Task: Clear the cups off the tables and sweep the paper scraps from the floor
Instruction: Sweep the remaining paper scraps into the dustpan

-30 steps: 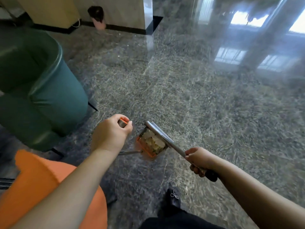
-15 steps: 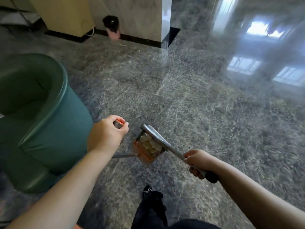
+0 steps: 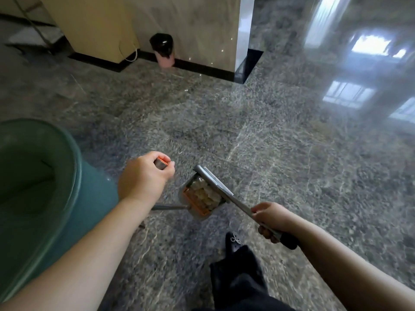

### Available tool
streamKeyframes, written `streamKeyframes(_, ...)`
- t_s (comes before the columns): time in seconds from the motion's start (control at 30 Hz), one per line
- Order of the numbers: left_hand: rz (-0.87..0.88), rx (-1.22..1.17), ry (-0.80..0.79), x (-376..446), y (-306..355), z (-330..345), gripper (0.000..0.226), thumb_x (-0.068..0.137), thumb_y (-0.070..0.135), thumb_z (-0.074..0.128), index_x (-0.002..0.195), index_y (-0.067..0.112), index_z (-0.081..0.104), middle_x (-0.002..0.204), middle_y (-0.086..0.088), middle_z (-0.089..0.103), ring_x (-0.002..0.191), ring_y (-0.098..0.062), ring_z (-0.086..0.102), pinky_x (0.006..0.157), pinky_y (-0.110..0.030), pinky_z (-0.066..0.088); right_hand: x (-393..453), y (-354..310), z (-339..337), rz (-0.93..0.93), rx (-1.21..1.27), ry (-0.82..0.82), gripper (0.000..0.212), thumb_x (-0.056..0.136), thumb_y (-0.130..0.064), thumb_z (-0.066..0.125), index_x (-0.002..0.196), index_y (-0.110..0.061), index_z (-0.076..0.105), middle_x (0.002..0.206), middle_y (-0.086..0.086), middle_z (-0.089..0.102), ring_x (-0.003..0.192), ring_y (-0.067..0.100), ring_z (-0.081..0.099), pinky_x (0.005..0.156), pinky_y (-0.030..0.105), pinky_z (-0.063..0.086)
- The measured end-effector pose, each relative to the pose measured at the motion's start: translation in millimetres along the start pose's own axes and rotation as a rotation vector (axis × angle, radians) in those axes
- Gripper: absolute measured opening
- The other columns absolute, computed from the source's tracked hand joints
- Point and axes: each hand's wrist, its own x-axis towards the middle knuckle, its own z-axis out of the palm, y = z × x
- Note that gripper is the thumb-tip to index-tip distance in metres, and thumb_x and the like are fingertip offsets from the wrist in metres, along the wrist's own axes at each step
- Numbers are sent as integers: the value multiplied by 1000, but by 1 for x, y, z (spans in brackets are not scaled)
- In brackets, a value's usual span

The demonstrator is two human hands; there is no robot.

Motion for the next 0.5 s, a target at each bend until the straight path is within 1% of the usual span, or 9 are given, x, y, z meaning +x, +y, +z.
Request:
streamKeyframes(0.1,-13,-4,-5,68,17,18,12,77,47,70,77,37,63,75,6,69,72,-25,63,64,-32,53,53,-57,-32,-12,-29,-21,26,94,-7,42,117,0,54,55,10,43,37,16,39,40,17,31)
streamKeyframes(0.23,-39,-11,28,149,40,29,13,80,44,70,82,32,67,76,5,69,72,-25,63,63,-32,53,109,-137,-70,-21,-115,-54,28,94,-6,41,118,2,53,57,12,46,40,18,41,40,19,34)
streamKeyframes(0.37,-65,-84,70,222,44,36,13,80,38,73,84,27,70,75,2,70,73,-27,65,66,-39,55,158,-206,-93,-30,-154,-66,30,91,-4,40,117,2,53,58,14,47,43,20,41,41,20,33)
streamKeyframes(0.43,-83,-90,79,257,41,42,12,80,39,74,83,28,69,75,3,70,72,-27,65,66,-39,55,185,-236,-100,-21,-159,-65,30,90,-4,39,116,1,55,57,13,47,41,19,41,41,19,33)
streamKeyframes(0.5,-98,-76,99,296,39,49,12,79,42,73,81,32,67,74,5,70,71,-25,65,65,-36,54,215,-268,-106,-17,-164,-78,31,91,-4,39,116,1,55,56,12,46,38,18,40,41,18,32)
